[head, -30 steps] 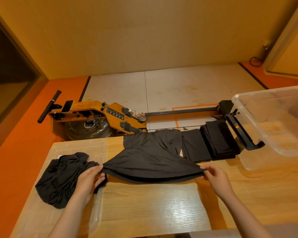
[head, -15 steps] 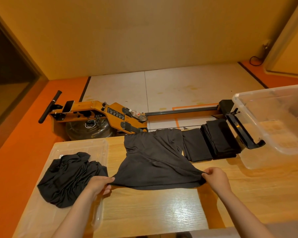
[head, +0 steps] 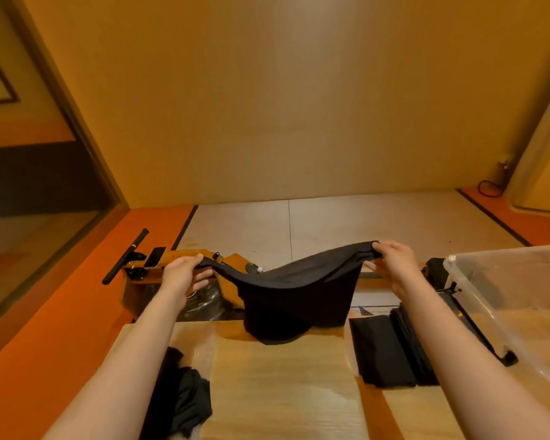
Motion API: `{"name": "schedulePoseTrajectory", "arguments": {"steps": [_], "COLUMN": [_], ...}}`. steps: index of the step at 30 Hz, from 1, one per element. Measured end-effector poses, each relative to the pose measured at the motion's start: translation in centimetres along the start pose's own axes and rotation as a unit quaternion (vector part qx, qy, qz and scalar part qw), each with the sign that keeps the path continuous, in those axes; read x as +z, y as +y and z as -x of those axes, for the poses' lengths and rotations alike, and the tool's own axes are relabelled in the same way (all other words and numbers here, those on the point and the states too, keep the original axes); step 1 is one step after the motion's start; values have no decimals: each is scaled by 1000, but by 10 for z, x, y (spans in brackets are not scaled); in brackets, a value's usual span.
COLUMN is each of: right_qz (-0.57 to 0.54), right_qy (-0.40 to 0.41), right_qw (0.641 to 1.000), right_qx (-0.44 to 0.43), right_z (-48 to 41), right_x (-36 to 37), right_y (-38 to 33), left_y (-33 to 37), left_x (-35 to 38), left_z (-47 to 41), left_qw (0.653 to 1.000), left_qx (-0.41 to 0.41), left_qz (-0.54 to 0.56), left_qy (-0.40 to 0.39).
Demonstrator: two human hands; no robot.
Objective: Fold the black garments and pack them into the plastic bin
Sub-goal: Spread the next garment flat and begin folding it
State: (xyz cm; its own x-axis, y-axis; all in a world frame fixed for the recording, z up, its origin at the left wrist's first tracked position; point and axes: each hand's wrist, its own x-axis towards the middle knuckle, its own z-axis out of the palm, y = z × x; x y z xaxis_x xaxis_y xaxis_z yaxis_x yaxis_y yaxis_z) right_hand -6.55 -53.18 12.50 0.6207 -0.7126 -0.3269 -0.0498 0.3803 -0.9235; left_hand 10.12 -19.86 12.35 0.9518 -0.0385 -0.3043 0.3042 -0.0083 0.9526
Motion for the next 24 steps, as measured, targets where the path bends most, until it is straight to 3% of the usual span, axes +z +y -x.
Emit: {"name": "schedulePoseTrajectory", "arguments": {"steps": [5, 9, 17, 24], "right_qz": [-99, -99, -49, -96], "right_qy": [12, 7, 11, -2], "right_qw": [993, 982, 946, 942], "right_qx": [-69, -160, -320, -323], "right_z": [-7, 3, 25, 25], "right_x": [16, 24, 30, 23], "right_y": [-103, -159, -216, -230], "left_y": [111, 172, 216, 222], "left_x": [5, 13, 18, 10], "left_z": [-6, 10, 26, 26], "left_qw": [988, 971, 936, 926], "left_qx": [83, 192, 337, 361], "left_qz": [124, 126, 64, 19], "left_qy": [46, 57, 78, 106]}}
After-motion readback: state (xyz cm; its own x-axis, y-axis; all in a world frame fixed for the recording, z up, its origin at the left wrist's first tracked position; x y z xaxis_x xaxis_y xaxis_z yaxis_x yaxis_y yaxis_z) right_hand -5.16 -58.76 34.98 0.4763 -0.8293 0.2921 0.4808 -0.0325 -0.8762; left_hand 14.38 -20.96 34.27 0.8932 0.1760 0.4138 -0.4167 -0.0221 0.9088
